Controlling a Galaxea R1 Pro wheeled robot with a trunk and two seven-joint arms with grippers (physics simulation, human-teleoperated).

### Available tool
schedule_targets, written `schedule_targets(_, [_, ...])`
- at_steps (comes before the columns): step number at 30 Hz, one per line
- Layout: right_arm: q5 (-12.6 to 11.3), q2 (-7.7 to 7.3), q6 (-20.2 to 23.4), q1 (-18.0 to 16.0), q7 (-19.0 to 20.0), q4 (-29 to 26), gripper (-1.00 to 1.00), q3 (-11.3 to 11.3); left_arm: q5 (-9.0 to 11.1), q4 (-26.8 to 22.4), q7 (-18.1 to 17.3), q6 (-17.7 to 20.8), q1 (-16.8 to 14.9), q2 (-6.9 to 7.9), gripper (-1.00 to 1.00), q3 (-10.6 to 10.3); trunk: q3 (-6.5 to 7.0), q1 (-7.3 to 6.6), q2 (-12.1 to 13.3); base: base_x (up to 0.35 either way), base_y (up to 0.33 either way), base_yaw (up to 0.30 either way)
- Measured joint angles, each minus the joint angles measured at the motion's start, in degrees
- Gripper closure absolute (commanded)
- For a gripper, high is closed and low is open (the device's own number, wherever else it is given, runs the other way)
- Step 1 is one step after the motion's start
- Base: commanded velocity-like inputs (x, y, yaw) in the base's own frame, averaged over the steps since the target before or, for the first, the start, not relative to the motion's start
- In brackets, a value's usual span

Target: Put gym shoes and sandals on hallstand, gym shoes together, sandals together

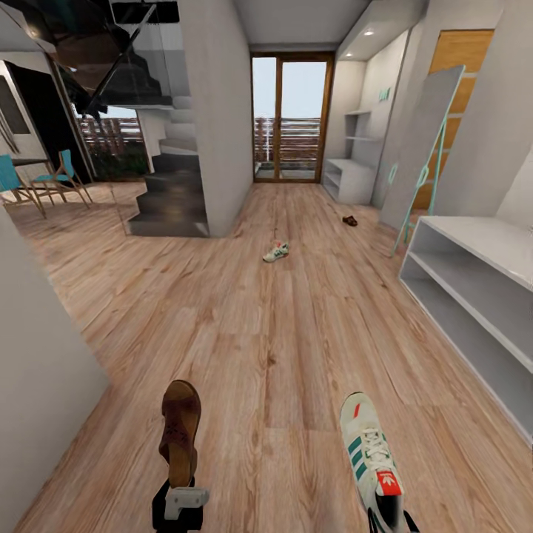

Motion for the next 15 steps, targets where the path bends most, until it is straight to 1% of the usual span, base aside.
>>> schedule_targets(3, [0.01,0.02,0.0,0.0,0.0,-0.01,1.0,0.0,-0.02,0.01,0.0,0.0,0.0,0.0,1.0,0.0,0.0,0.0,0.0,0.338,0.0,-0.257])
schedule_targets(5, [-0.04,0.0,0.0,0.0,0.0,0.0,1.0,-0.02,-0.01,0.0,0.0,0.0,0.0,0.0,1.0,-0.01,0.0,0.0,0.0,0.338,0.0,-0.159])
schedule_targets(11, [0.01,0.02,-0.01,-0.01,0.0,0.02,1.0,0.02,-0.05,-0.01,0.0,0.0,0.01,0.0,1.0,-0.01,0.0,0.0,0.0,0.338,-0.034,-0.043])
schedule_targets(15, [0.09,0.11,0.0,-0.01,0.0,0.08,1.0,0.08,-0.02,0.0,0.0,-0.03,0.0,0.0,1.0,-0.04,0.0,0.0,0.0,0.322,-0.141,-0.003])
